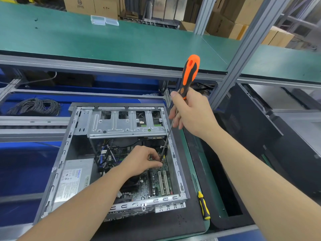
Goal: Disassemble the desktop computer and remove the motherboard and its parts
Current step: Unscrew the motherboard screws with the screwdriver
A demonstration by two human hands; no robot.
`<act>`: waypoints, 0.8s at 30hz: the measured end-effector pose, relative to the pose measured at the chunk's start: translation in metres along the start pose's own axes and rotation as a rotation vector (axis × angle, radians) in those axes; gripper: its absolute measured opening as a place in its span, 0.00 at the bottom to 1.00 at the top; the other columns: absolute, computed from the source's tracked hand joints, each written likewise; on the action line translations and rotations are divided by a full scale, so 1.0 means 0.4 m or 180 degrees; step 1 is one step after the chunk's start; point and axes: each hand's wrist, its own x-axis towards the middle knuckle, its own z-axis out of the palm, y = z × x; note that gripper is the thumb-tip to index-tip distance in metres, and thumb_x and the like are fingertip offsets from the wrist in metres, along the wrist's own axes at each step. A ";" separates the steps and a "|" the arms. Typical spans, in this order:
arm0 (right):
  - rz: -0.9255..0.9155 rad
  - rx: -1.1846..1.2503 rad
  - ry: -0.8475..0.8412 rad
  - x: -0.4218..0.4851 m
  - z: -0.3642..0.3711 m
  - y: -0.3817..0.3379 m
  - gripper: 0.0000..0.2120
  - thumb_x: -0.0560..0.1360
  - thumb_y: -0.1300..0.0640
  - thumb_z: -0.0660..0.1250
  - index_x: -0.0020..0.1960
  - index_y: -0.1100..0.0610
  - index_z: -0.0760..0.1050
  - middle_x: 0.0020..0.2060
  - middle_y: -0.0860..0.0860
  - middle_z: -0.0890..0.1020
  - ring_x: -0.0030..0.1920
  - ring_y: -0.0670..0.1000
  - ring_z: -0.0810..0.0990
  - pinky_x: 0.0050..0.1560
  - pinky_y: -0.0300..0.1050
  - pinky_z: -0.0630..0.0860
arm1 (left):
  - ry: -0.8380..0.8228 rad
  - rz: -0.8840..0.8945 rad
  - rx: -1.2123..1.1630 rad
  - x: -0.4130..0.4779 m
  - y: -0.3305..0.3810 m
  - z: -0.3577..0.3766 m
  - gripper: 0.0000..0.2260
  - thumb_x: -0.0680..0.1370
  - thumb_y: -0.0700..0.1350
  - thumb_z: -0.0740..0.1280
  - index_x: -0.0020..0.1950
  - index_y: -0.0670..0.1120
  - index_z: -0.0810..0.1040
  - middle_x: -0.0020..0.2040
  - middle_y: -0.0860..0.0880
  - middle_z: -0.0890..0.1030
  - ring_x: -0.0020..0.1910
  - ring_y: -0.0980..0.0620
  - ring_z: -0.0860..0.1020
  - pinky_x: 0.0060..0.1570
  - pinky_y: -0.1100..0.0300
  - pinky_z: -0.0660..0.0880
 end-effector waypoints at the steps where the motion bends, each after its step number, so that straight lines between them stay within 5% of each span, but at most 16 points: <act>1: 0.0000 -0.0034 0.0001 0.000 0.000 0.000 0.15 0.84 0.44 0.57 0.50 0.55 0.71 0.34 0.51 0.85 0.26 0.52 0.83 0.27 0.41 0.76 | 0.0008 0.0012 -0.0012 0.000 -0.001 0.001 0.08 0.73 0.63 0.76 0.44 0.61 0.81 0.25 0.65 0.73 0.25 0.60 0.70 0.27 0.67 0.64; 16: 0.0058 0.0256 0.0012 0.000 -0.003 -0.009 0.12 0.85 0.47 0.58 0.51 0.55 0.71 0.33 0.54 0.85 0.27 0.55 0.83 0.25 0.41 0.77 | 0.0193 0.0085 -0.0104 0.003 -0.009 0.005 0.09 0.77 0.62 0.72 0.42 0.59 0.80 0.23 0.59 0.70 0.24 0.57 0.68 0.29 0.67 0.66; 24: -0.0053 0.0092 0.0127 -0.002 0.005 0.011 0.14 0.84 0.45 0.57 0.48 0.54 0.71 0.31 0.51 0.85 0.24 0.52 0.82 0.23 0.34 0.71 | 0.0132 -0.0080 0.0275 -0.002 -0.002 -0.021 0.07 0.82 0.49 0.65 0.45 0.55 0.78 0.29 0.54 0.78 0.27 0.58 0.73 0.29 0.64 0.70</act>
